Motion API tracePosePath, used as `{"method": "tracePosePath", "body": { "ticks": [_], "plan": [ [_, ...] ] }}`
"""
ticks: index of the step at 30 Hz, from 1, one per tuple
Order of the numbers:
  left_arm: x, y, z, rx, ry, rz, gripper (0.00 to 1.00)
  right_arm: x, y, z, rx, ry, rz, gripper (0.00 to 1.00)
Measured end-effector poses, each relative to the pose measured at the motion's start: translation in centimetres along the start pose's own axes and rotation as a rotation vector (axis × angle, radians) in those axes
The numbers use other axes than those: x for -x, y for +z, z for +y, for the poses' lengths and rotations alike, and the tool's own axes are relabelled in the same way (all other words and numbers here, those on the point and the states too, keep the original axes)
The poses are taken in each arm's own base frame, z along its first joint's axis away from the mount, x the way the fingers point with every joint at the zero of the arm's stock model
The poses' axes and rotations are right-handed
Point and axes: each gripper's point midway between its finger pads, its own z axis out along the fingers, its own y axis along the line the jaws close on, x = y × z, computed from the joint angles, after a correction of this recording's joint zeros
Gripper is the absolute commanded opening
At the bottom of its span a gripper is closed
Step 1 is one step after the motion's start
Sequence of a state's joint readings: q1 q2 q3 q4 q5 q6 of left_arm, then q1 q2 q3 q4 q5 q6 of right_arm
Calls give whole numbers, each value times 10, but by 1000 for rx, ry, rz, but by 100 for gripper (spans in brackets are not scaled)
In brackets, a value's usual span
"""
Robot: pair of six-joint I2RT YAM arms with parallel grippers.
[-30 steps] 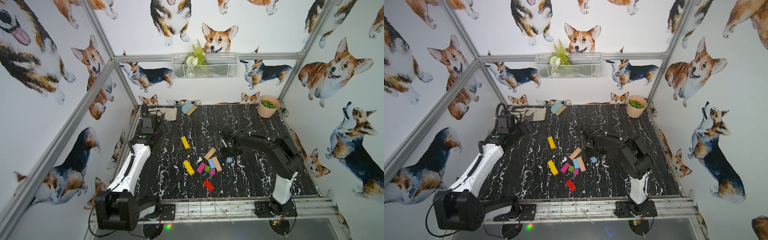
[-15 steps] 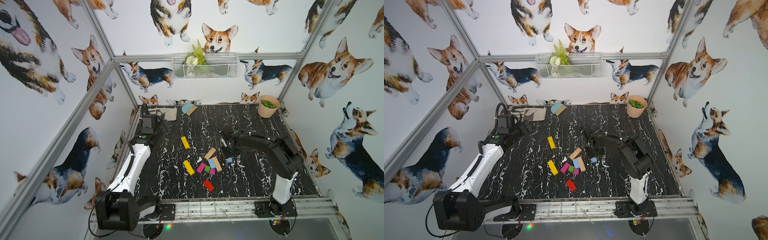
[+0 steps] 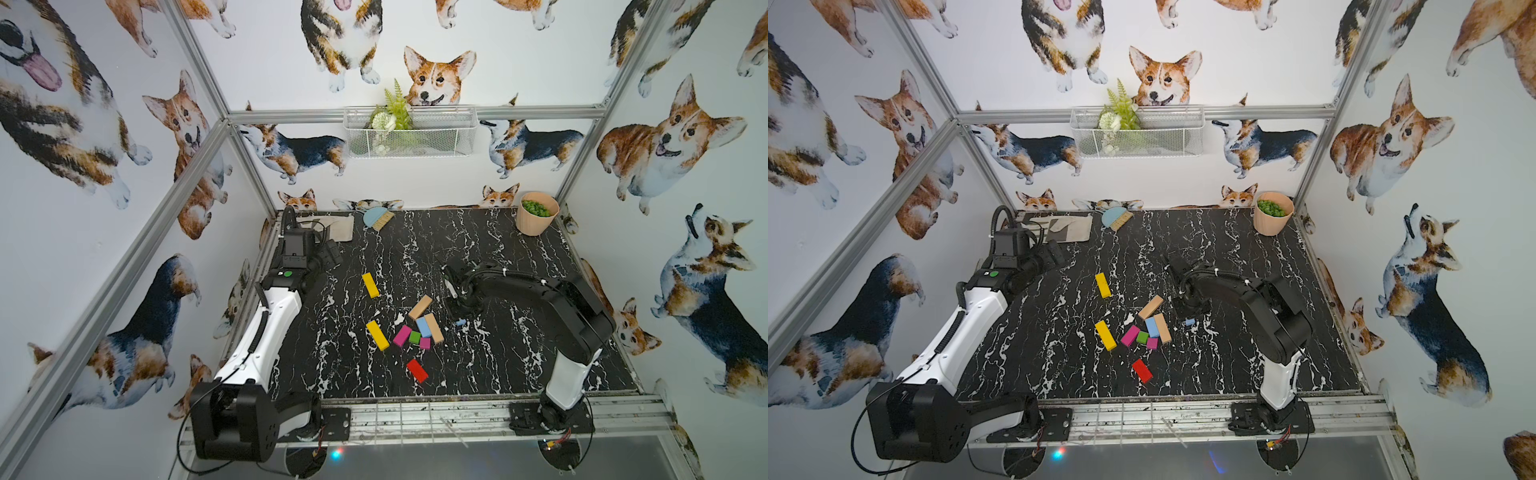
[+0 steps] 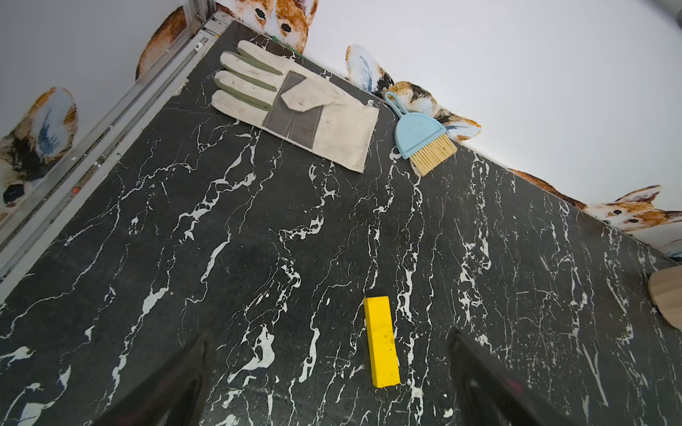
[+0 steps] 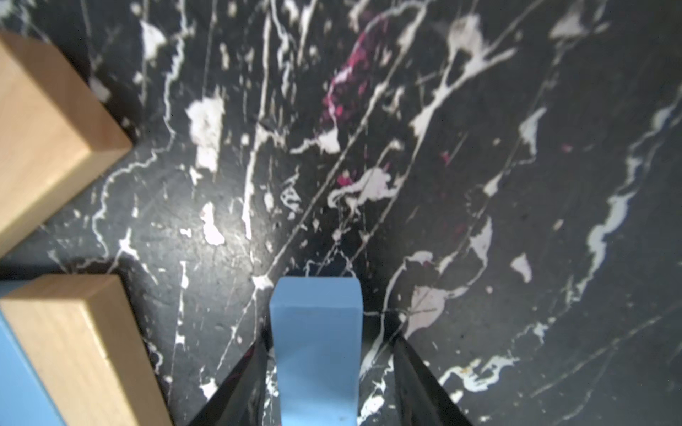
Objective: Assemble the letter v with building blocks
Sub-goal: Pick up the building block from the center of the board.
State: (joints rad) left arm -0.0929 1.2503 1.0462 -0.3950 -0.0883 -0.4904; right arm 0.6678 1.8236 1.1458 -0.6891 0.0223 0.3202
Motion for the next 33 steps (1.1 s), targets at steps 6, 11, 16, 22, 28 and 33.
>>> {"method": "tracePosePath", "body": {
  "ticks": [6, 11, 16, 22, 28, 33],
  "plan": [
    [0, 0, 0, -3, 0, 1, 100, -2, 1, -1, -2, 7, 6, 36],
    [0, 0, 0, -3, 0, 2, 100, 0, -1, 3, 1, 11, 2, 31],
    [-1, 0, 0, -3, 0, 2, 100, 9, -6, 7, 5, 6, -21, 28],
    [0, 0, 0, -1, 1, 2, 100, 32, -27, 17, 20, -2, -83, 26],
    [2, -1, 0, -2, 6, -3, 100, 66, -52, 42, 58, -29, -170, 26],
    [10, -3, 0, -3, -1, -21, 100, 102, -51, 65, 82, -44, -202, 26]
  ]
}}
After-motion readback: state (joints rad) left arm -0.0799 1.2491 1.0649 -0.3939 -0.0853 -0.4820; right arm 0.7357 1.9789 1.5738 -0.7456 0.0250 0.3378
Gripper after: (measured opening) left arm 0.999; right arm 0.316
